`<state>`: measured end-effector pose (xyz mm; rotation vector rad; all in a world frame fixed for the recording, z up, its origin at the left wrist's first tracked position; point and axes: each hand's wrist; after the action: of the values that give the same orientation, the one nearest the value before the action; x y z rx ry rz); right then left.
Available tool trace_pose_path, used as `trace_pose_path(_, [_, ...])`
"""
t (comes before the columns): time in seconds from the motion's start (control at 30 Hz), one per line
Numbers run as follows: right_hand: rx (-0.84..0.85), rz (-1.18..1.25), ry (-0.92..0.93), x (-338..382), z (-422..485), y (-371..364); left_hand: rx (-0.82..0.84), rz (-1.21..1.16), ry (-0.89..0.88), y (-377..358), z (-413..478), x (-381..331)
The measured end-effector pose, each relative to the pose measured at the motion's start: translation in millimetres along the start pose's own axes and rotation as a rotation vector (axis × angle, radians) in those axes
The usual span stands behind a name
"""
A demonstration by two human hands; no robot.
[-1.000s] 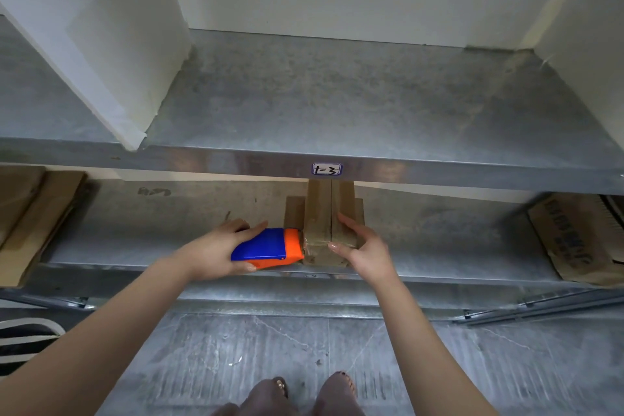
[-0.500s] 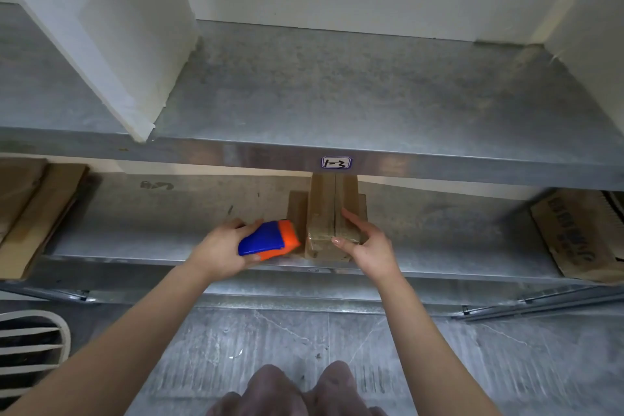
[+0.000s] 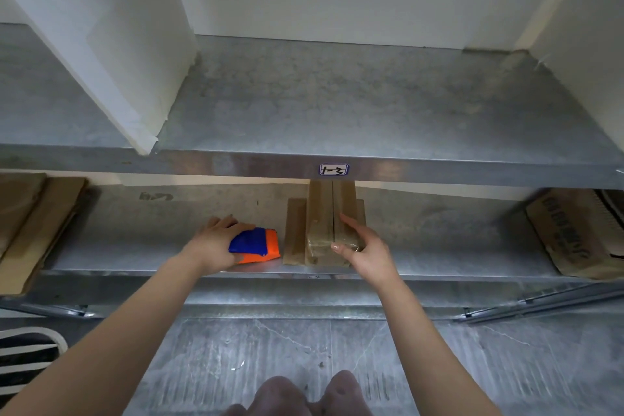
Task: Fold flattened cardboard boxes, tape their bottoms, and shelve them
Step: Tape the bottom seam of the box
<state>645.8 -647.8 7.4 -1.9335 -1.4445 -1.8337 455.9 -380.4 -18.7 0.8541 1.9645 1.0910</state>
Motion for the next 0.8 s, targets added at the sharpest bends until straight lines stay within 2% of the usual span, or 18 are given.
trace_pose_path(0.13, [0.044,-0.133,0.056,-3,1,2,-0.077,0.102,-0.032,8,-12,-17])
trace_pose_path(0.37, [0.091,-0.104,0.105,-6,-7,7,-0.27,-0.168,-0.287,4,-20,-99])
trace_pose_path(0.47, [0.012,-0.159,0.193,-12,-11,11,-0.335,-0.234,-0.376,-14,-19,-130])
trace_pose_path(0.6, [-0.193,-0.304,0.345,-20,-17,17,-0.445,-0.306,-0.35,-35,-17,-144])
trace_pose_path(0.67, [-0.205,-0.31,0.366,-26,-17,16,-0.454,-0.344,-0.328,-45,-16,-143])
trace_pose_path(0.8, [-0.109,-0.171,0.266,-31,-14,15,-0.31,-0.419,-0.285,-49,-15,-135])
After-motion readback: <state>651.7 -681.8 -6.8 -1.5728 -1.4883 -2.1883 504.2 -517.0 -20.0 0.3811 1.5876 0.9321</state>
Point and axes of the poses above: each hand's wrist, its own z-axis towards the middle knuckle, its own y-axis out of the back of the hand, x = y × z, and after that the axes turned 3 degrees about -z, right-handed
